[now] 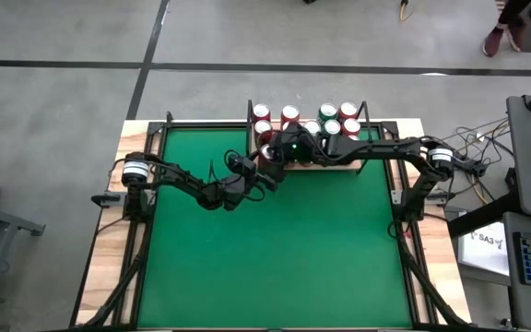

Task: Place canned beverage on shelf
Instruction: Put the red-black soda can on the shelf aligned with the other red-black soda can

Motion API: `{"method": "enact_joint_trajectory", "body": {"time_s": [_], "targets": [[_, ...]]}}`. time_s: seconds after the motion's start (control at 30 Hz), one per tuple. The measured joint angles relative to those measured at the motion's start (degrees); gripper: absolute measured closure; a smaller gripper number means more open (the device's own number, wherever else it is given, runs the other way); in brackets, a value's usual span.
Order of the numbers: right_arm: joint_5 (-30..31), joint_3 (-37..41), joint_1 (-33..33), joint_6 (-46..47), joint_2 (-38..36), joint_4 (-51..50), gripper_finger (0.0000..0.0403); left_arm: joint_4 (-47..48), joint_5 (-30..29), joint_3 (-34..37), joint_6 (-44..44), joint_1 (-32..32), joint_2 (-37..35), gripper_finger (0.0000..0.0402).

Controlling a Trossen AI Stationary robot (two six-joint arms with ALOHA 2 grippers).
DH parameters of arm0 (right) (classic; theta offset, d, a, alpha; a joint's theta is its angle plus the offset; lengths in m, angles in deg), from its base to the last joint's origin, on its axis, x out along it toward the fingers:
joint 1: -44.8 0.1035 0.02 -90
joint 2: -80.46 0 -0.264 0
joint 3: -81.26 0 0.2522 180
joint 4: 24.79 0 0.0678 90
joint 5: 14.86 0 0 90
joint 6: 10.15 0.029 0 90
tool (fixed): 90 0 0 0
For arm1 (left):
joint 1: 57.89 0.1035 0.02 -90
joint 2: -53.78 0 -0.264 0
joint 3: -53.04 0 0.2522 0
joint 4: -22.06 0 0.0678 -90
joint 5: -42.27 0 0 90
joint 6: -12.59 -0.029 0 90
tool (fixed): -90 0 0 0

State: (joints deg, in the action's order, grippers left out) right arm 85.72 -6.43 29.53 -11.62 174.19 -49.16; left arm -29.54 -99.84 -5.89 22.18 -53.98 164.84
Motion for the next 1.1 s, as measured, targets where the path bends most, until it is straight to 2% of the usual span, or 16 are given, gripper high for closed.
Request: {"method": "enact_joint_trajectory", "body": {"time_s": [0.2,0.63,0.83,1.1], "targets": [[0.0,0.0,0.0,0.0,0.0,0.0,0.0394,-0.1,0.3,0.0,0.1,-0.2,0.0,0.0037],[-0.4,0.0,-0.1,0.5,0.0,0.1,0.0394,0.3,-1.0,-0.1,-6.9,-2.4,-4.0,0.0038],[-0.5,0.0,-0.1,0.7,0.0,-0.2,0.0394,4.8,-4.4,0.0,-7.8,-3.4,-6.6,0.0038],[-0.2,0.1,-0.1,0.5,0.1,-0.4,0.0394,10.0,-4.3,0.0,-8.9,-3.4,-8.8,0.0038]]}}
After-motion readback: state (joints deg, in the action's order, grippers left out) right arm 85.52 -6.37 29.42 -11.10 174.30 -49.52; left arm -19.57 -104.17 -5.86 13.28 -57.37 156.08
